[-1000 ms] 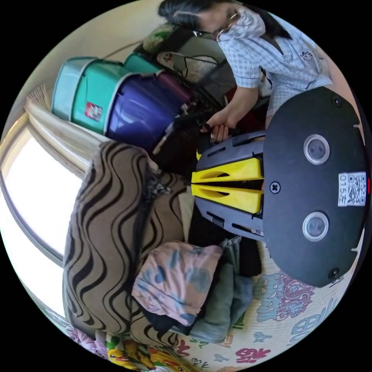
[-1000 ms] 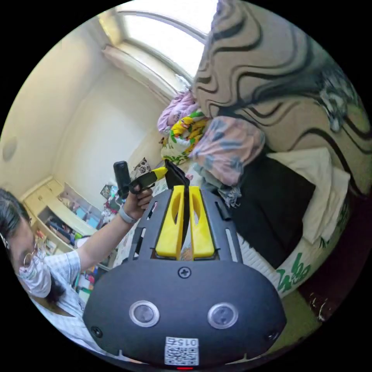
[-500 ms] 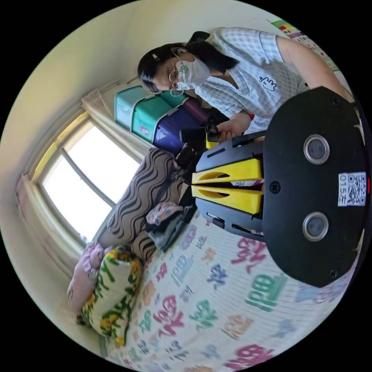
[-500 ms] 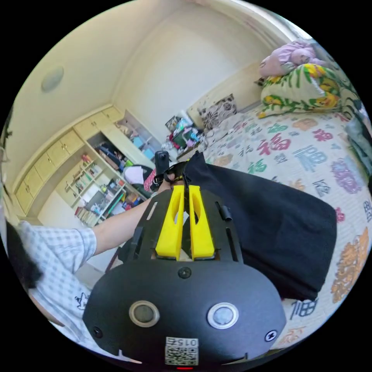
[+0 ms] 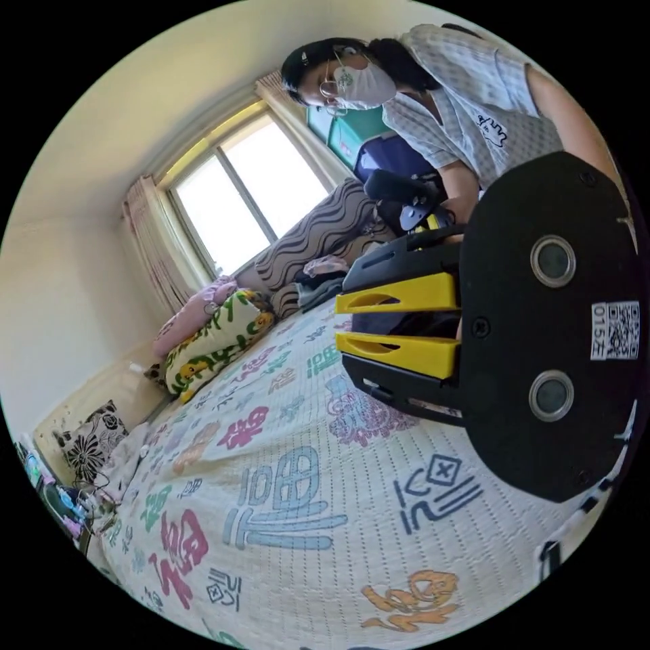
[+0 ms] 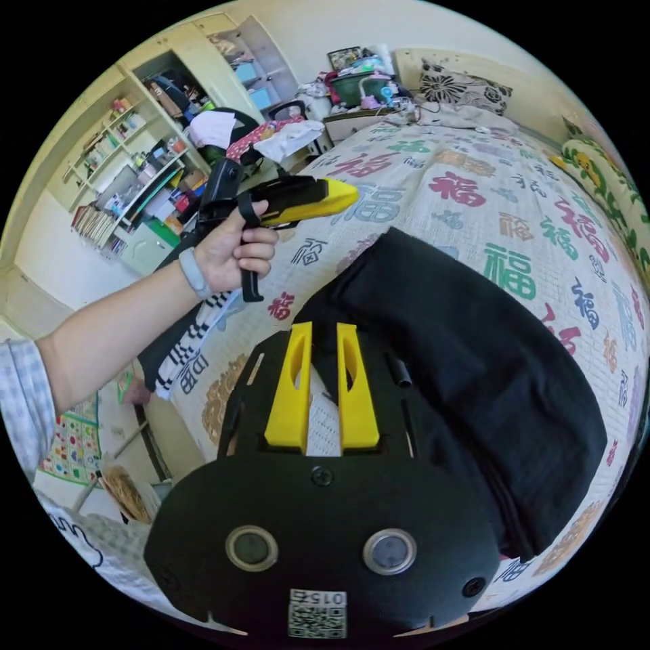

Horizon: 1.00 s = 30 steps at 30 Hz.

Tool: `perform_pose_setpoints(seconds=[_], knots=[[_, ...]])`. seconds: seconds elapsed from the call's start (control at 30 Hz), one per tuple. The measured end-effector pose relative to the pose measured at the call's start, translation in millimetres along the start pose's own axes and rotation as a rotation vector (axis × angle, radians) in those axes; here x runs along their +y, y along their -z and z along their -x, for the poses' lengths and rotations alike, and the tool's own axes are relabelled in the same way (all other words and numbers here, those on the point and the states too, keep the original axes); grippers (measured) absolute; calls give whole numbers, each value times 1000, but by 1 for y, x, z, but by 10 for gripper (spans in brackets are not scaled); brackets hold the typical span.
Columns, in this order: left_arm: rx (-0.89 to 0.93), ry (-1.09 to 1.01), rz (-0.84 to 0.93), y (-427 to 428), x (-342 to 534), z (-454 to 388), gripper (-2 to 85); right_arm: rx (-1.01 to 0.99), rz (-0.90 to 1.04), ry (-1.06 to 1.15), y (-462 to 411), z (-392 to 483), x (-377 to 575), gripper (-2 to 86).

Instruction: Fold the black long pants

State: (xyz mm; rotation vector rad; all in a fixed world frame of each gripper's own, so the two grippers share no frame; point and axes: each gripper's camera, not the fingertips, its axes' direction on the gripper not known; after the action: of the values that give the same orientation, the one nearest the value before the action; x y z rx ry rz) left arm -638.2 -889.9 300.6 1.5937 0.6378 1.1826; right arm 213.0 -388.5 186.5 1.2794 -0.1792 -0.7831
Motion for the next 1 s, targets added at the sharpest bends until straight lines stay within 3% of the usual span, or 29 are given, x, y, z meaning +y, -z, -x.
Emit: perform_pose_setpoints(seconds=[0.2,0.37,0.43,0.6,0.7,0.83,1.0], knots=[[-260,-110,202,-63,6,-72,92,68,-95,-115,1,-37,9,62],[-529,-160,485,-142,22,-73,69,6,142,-214,-58,-79,11,50],[-556,-165,520,-155,28,-73,66,-53,123,-194,-45,-84,13,48],[-509,-289,529,-176,11,-127,81,-75,-74,-221,48,-120,60,57],[-438,-448,582,-227,-13,-178,89,-55,-175,-444,98,-185,127,61],[-273,-601,671,-355,-41,-234,97,-2,-208,-745,130,-260,222,65],[-179,-561,863,-532,-49,-253,111,-79,-271,-819,140,-292,267,72]])
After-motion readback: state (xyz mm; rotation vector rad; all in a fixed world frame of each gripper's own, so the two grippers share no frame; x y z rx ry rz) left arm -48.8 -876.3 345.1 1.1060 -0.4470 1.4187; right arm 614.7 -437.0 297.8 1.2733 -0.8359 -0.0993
